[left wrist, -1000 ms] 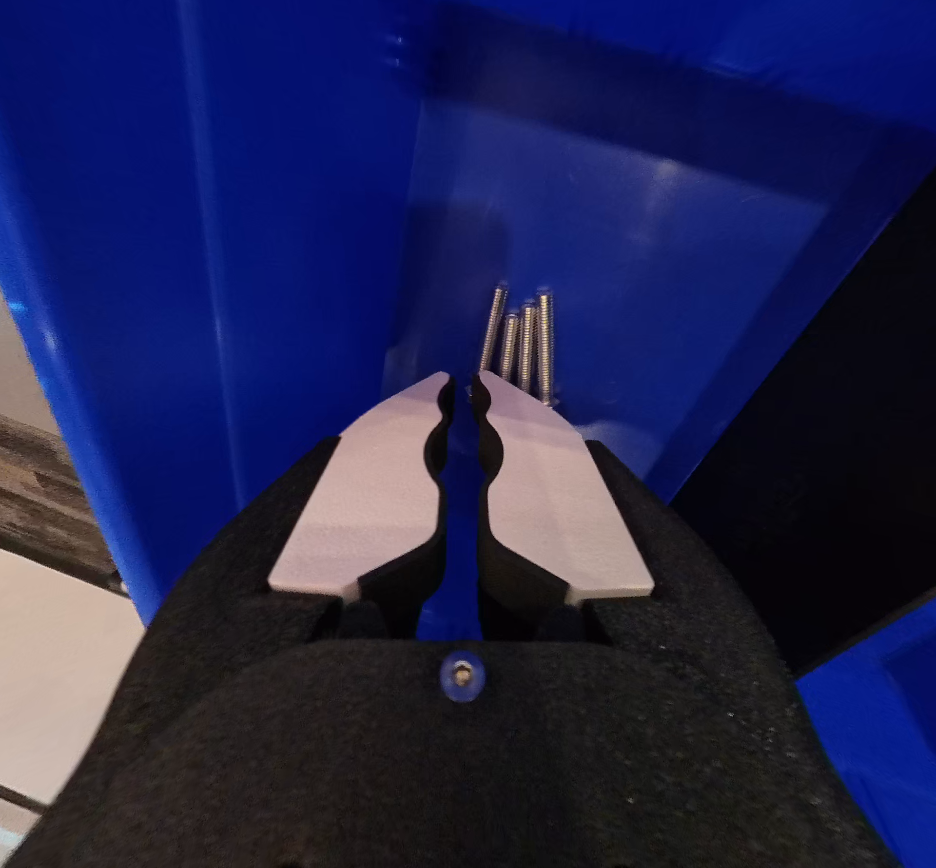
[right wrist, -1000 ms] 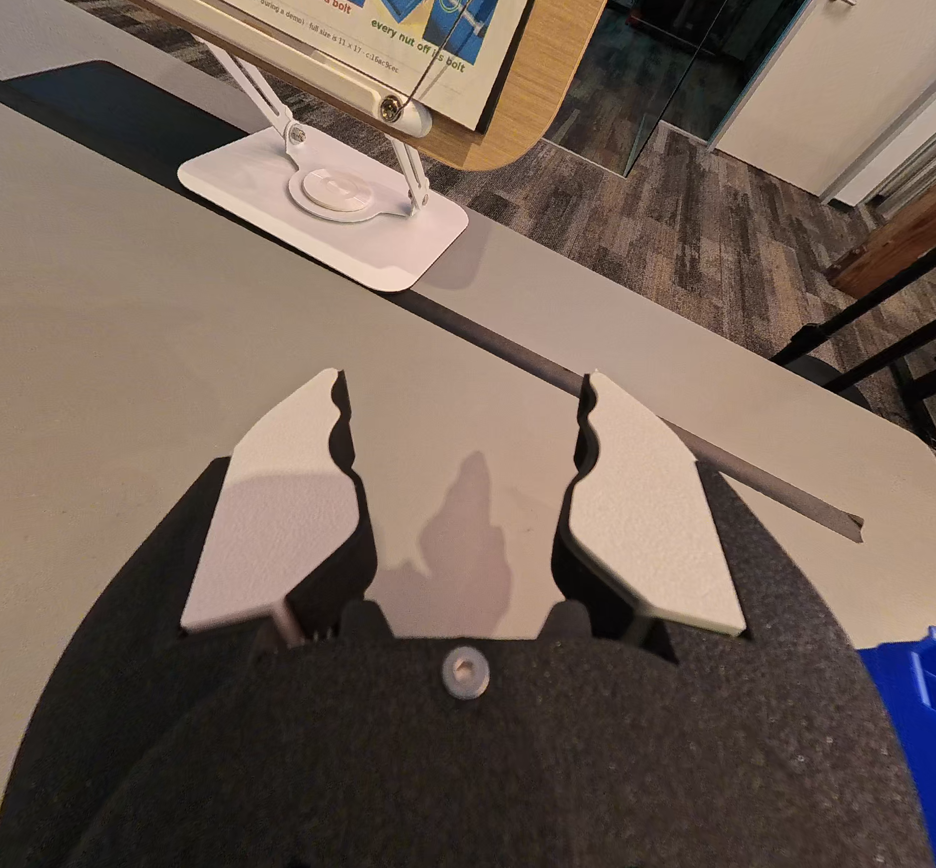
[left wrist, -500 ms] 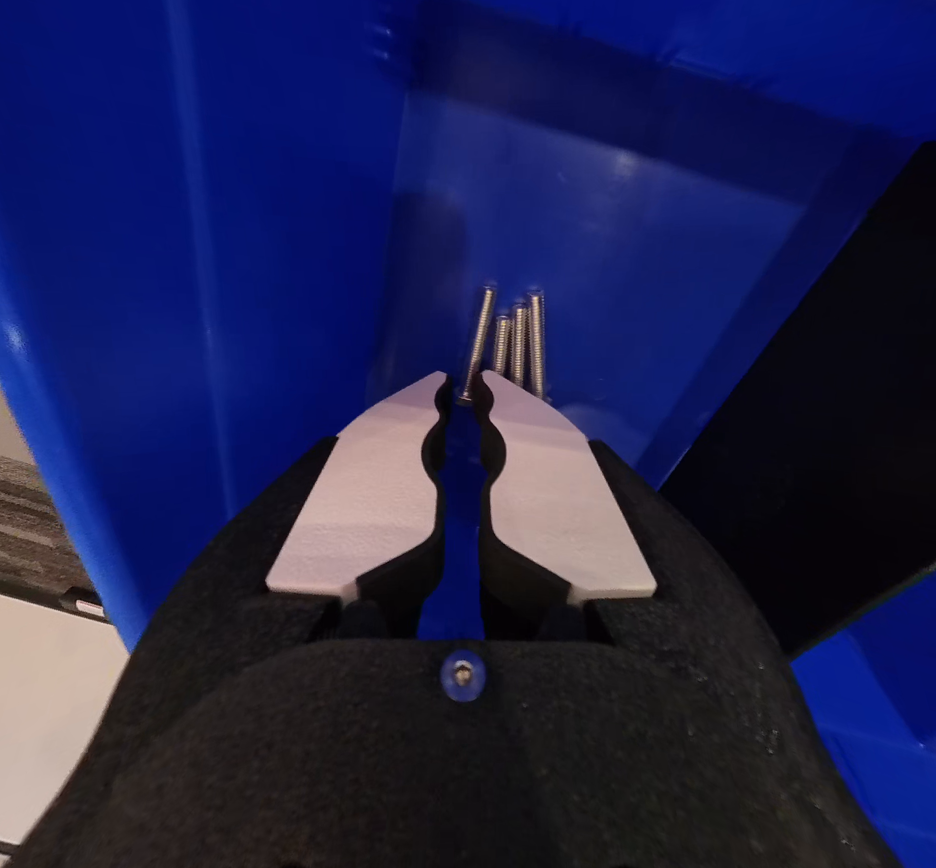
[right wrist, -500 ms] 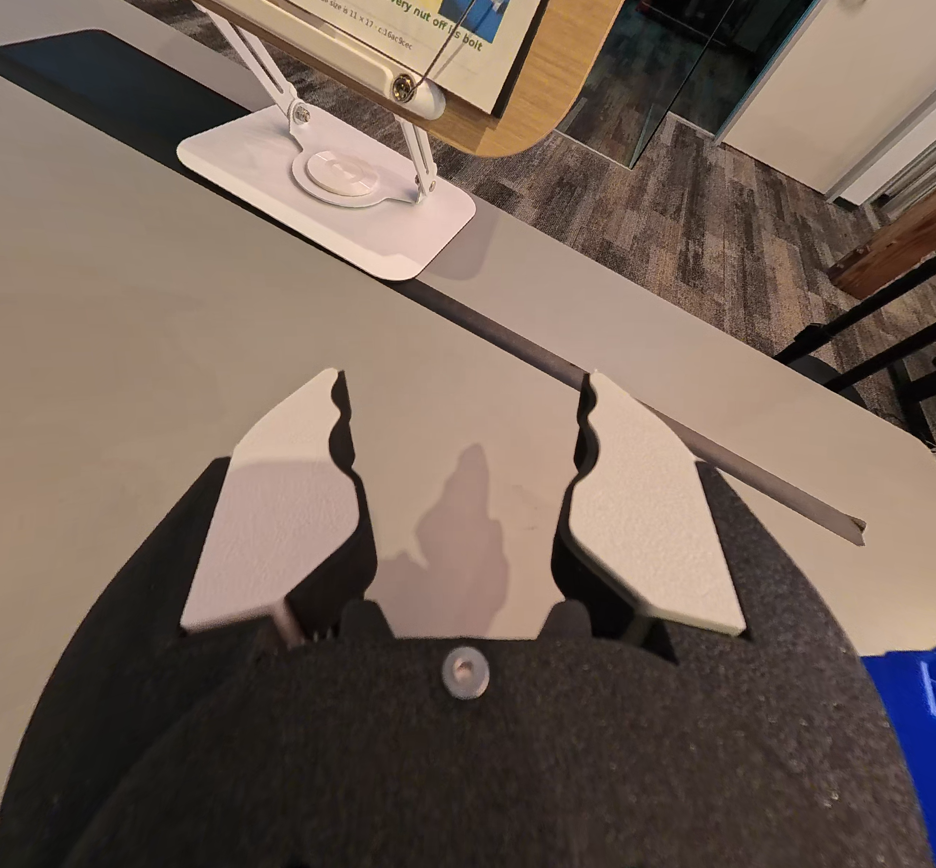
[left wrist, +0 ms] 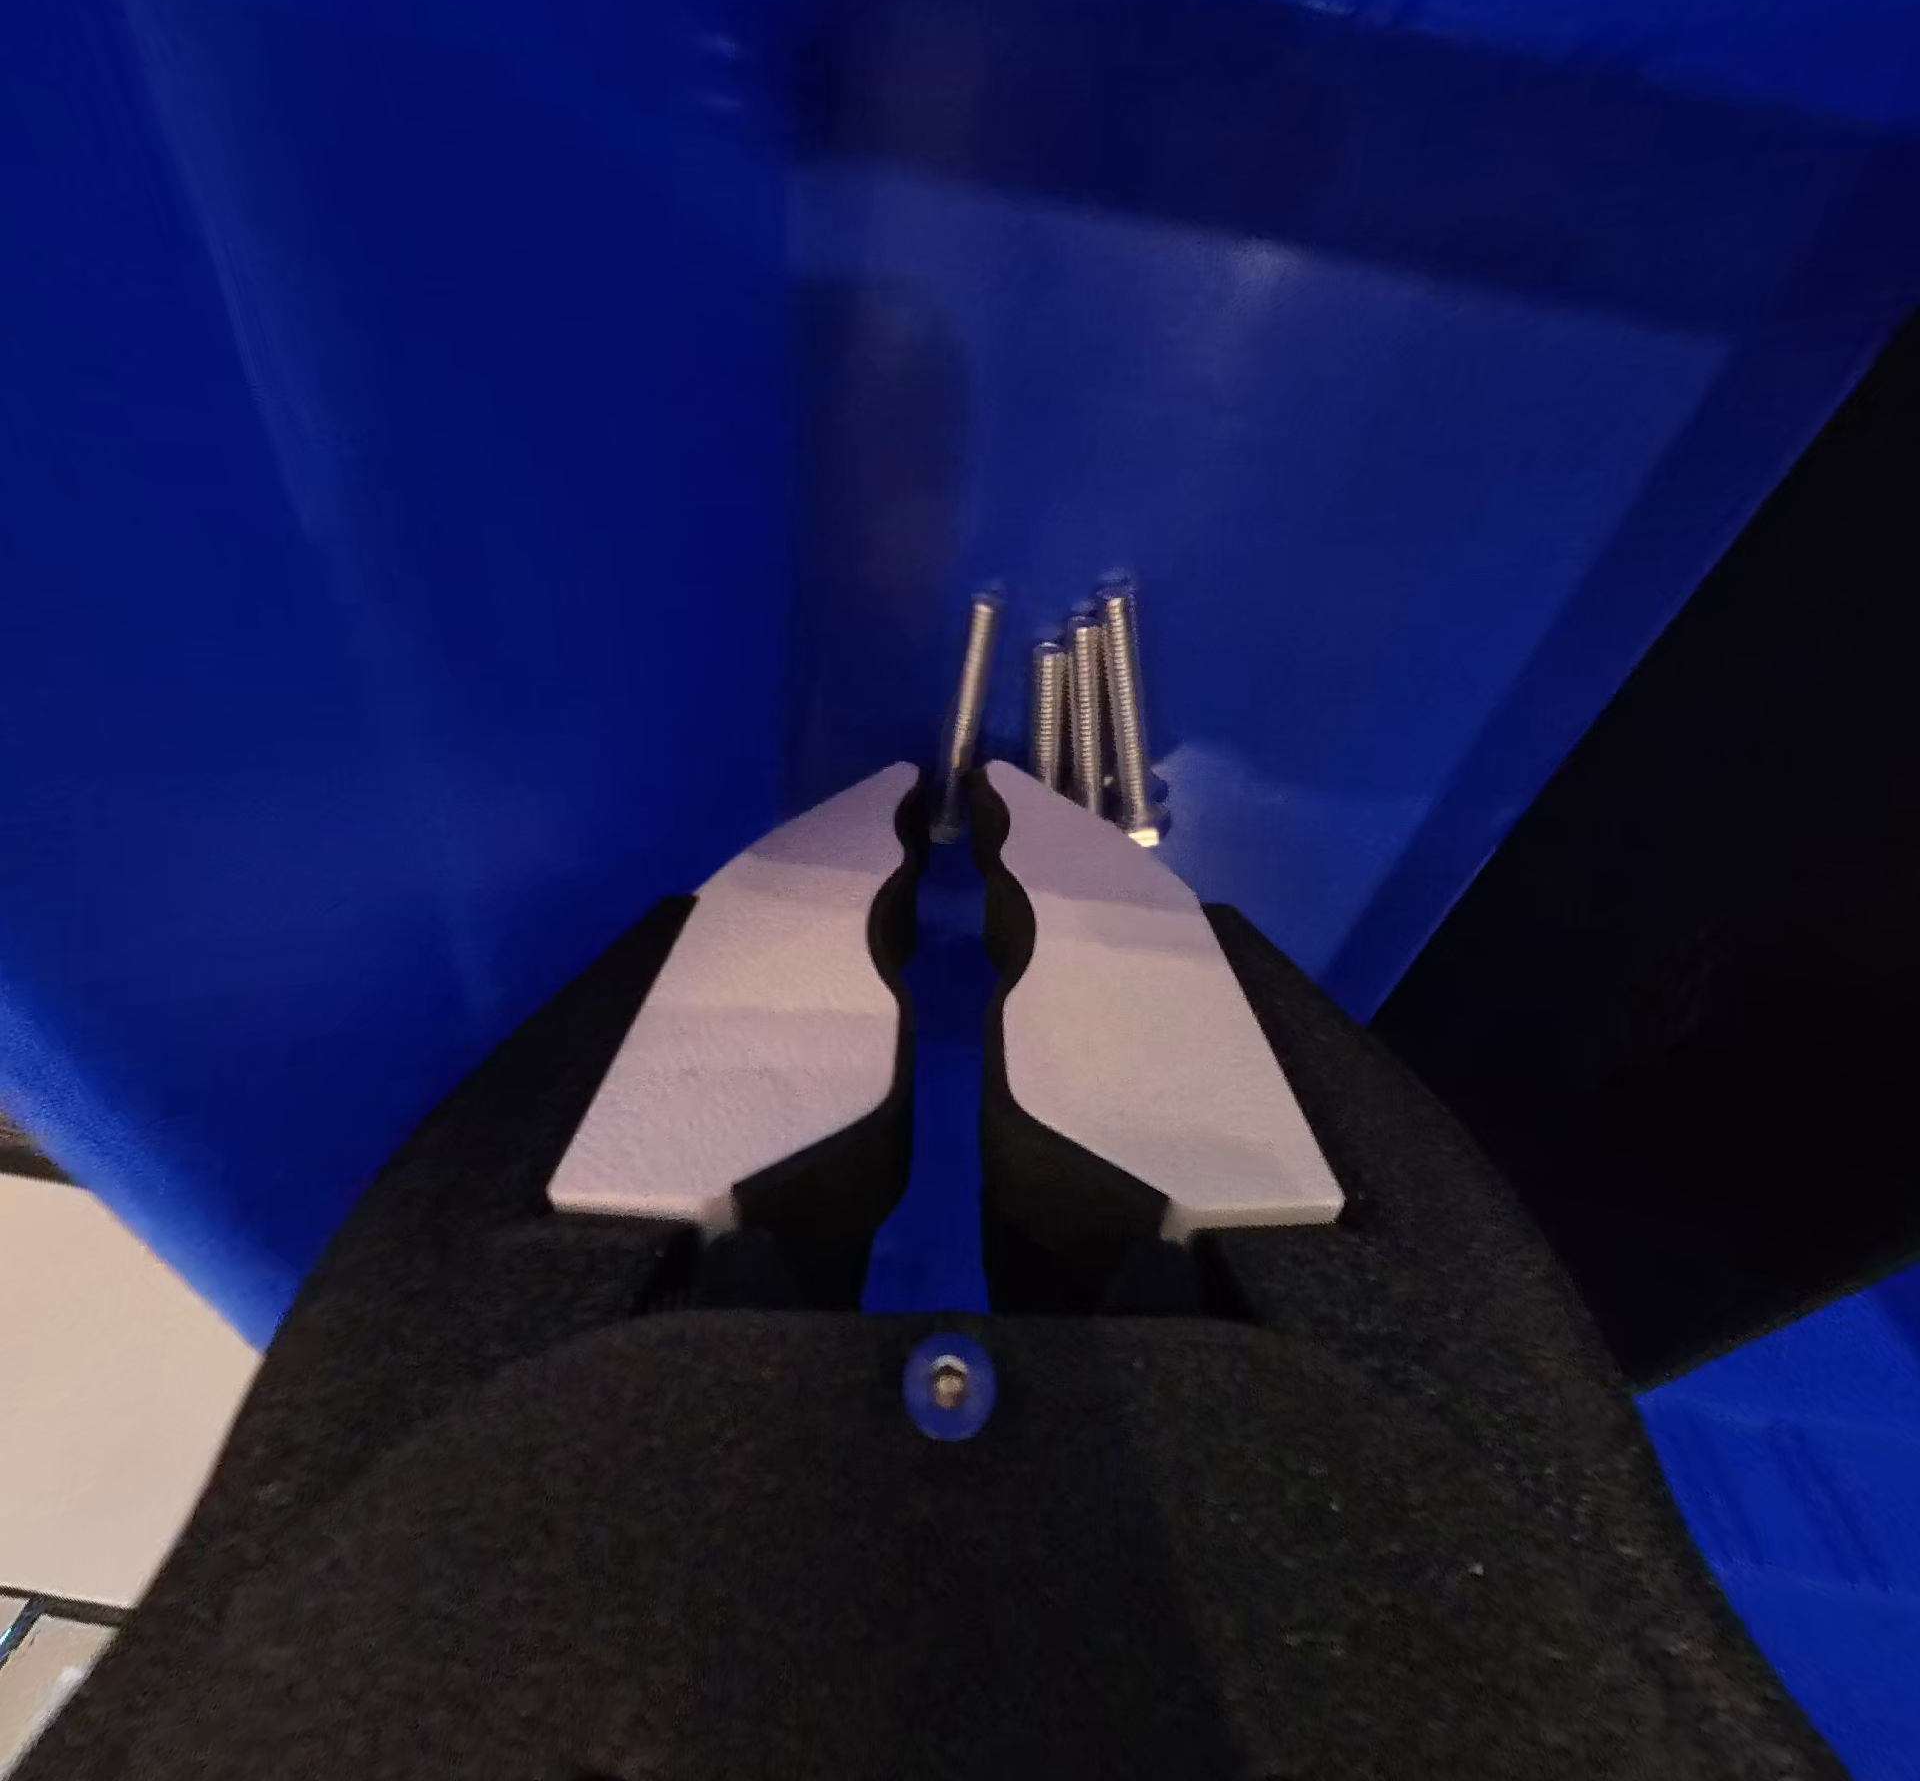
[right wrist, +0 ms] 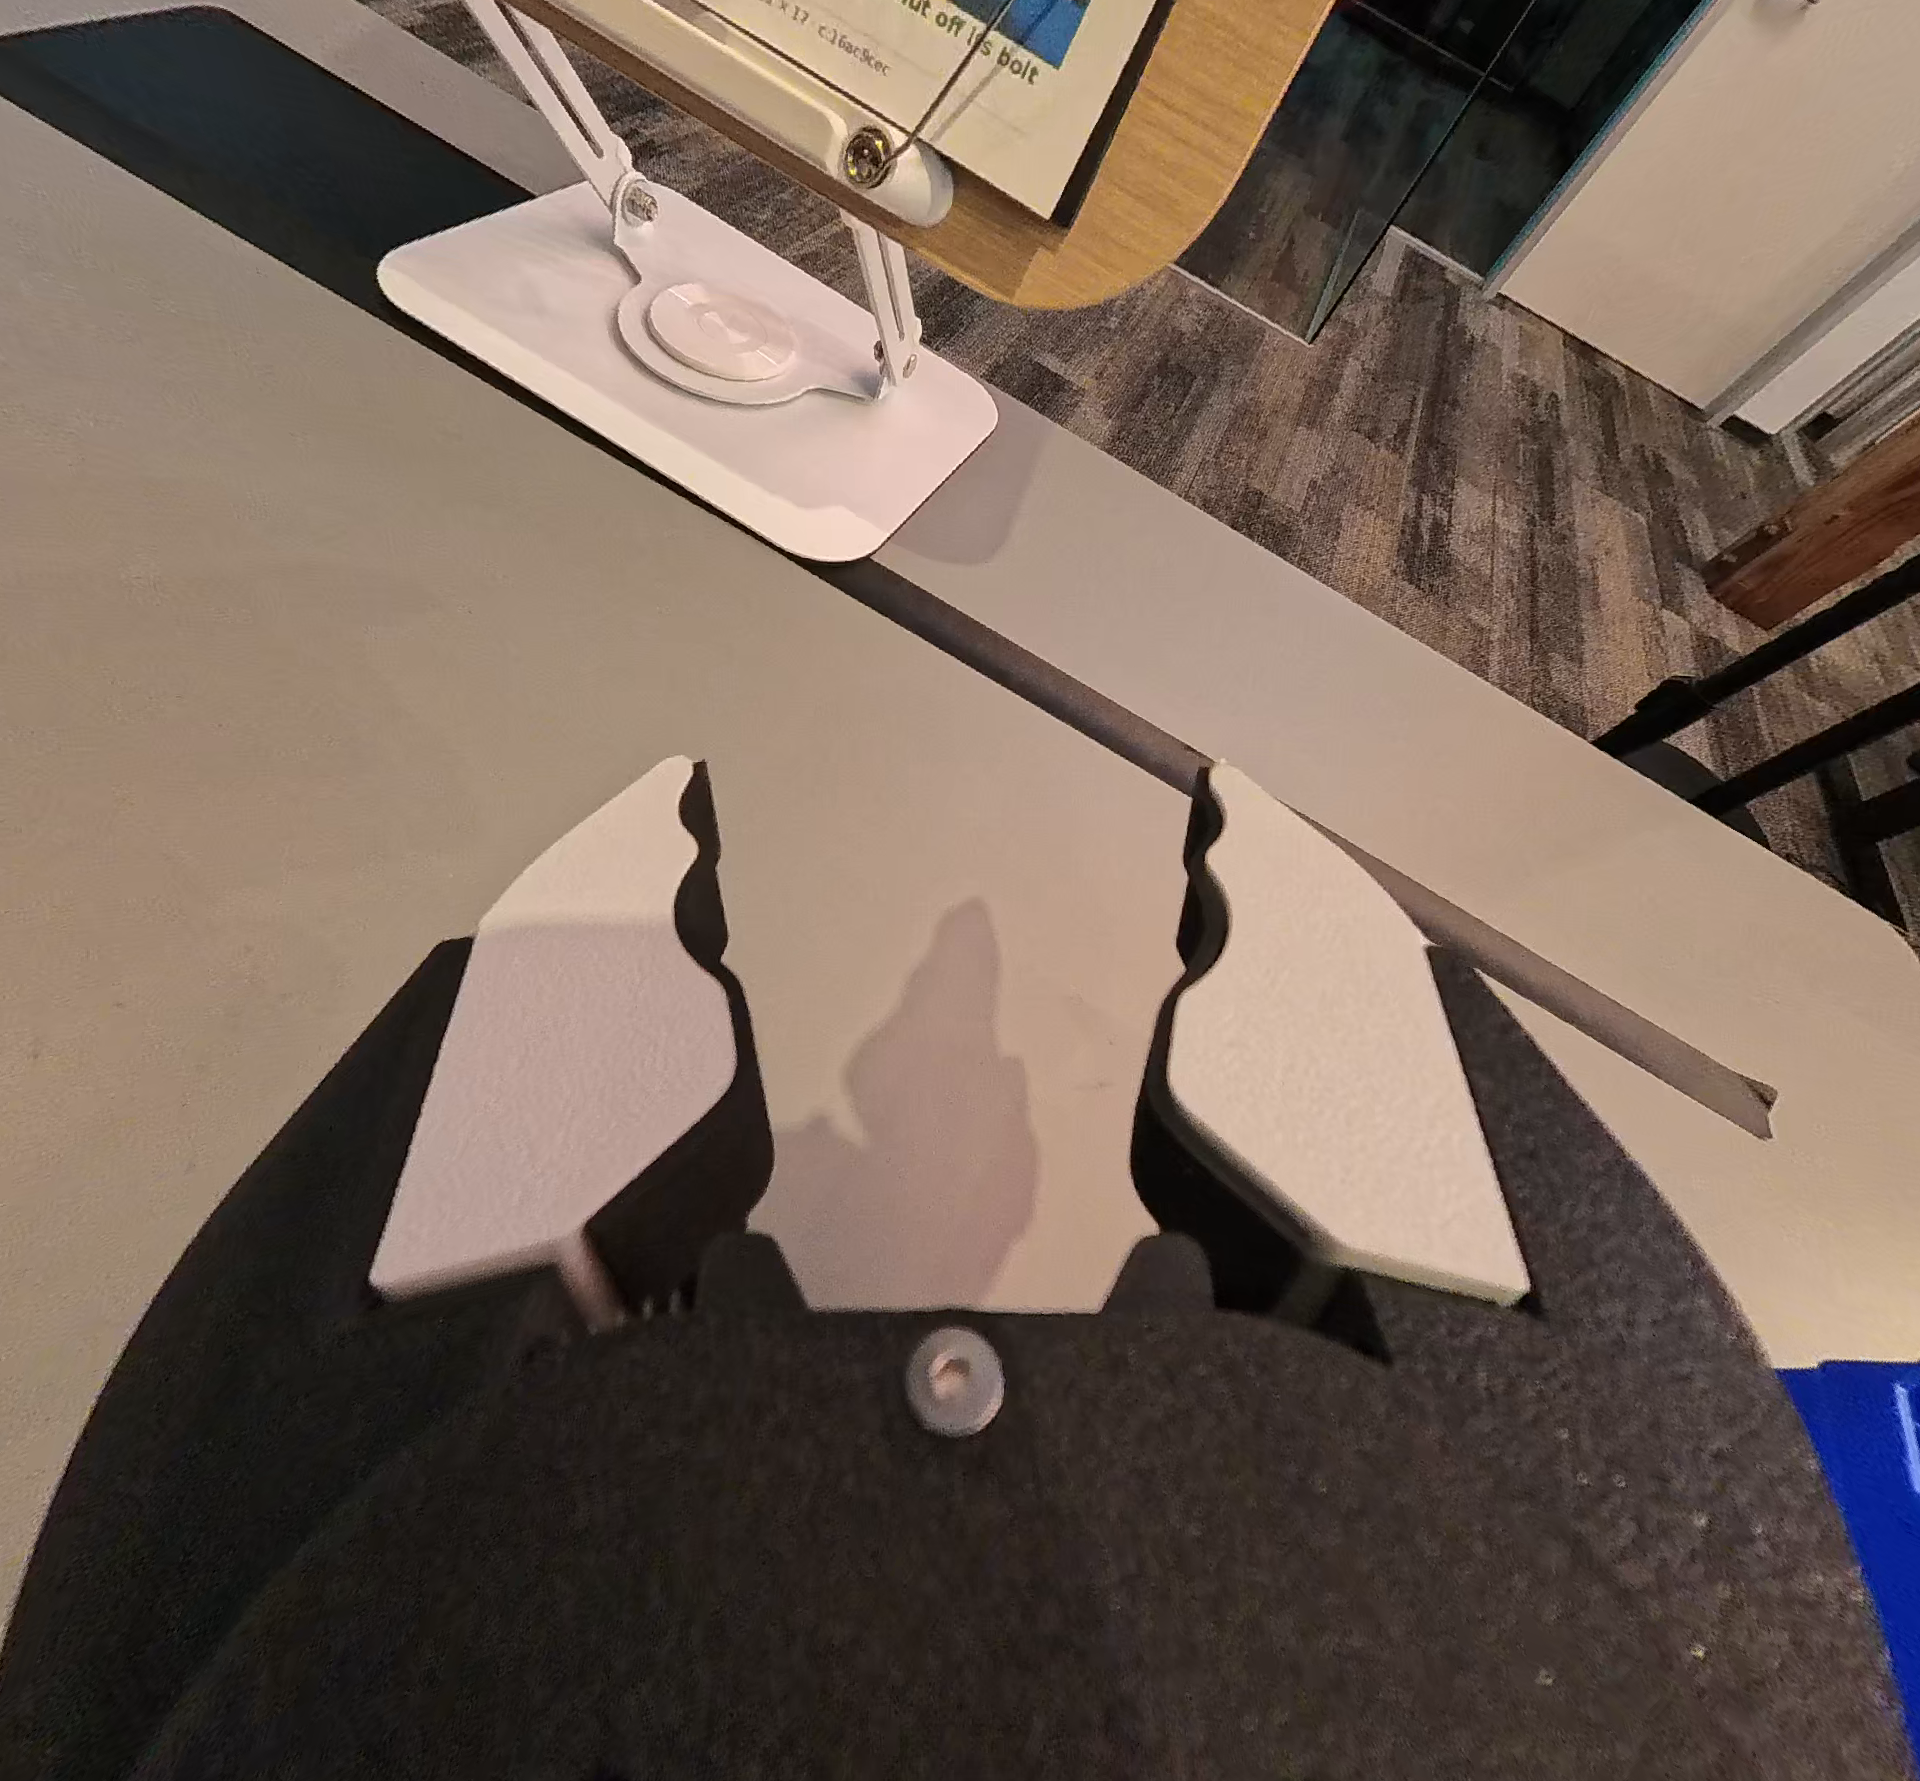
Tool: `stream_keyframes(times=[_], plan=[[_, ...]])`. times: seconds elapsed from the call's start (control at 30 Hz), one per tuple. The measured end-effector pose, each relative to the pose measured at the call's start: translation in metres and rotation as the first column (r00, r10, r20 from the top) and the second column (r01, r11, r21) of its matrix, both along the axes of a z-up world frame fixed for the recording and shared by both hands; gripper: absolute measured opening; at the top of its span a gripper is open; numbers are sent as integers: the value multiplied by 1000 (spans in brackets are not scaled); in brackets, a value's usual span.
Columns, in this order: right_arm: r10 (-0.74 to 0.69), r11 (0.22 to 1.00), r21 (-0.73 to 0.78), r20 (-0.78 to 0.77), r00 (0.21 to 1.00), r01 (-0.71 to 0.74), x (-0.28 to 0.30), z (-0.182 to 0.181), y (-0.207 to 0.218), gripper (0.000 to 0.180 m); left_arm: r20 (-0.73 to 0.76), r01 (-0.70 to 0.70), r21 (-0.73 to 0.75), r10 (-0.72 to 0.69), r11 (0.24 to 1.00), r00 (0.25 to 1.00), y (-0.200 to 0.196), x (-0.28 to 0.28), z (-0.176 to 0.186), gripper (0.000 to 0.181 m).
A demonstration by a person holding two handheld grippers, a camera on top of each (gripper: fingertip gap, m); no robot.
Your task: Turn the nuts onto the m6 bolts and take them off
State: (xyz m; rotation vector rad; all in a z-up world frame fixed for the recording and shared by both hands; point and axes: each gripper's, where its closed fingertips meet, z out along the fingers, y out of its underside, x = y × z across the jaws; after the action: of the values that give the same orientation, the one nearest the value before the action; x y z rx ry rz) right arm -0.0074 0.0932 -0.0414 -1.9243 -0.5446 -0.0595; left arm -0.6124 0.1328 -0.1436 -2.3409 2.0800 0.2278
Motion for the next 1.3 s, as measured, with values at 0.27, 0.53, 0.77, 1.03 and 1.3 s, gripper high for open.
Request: stream_keyframes(times=[0.27,0.53,0.77,1.03,1.3], plan=[[3,1000,-7,6,1000,-2,0,-2,0,85,17,8,19,-8,1000,1000,-1,-1,0,6],[21,1000,4,-18,1000,-21,-4,4,-1,85,196,-123,182,87,976,977,10,7,26,6],[63,997,41,-70,996,-60,-14,22,-6,85,720,-442,154,206,884,663,9,46,144,6],[160,986,63,-116,980,-154,-43,38,-16,84,942,-375,-92,203,923,268,-62,155,236,5],[347,938,72,-195,917,-339,-90,57,-41,82,965,-247,-234,255,940,56,-131,263,241,5]])
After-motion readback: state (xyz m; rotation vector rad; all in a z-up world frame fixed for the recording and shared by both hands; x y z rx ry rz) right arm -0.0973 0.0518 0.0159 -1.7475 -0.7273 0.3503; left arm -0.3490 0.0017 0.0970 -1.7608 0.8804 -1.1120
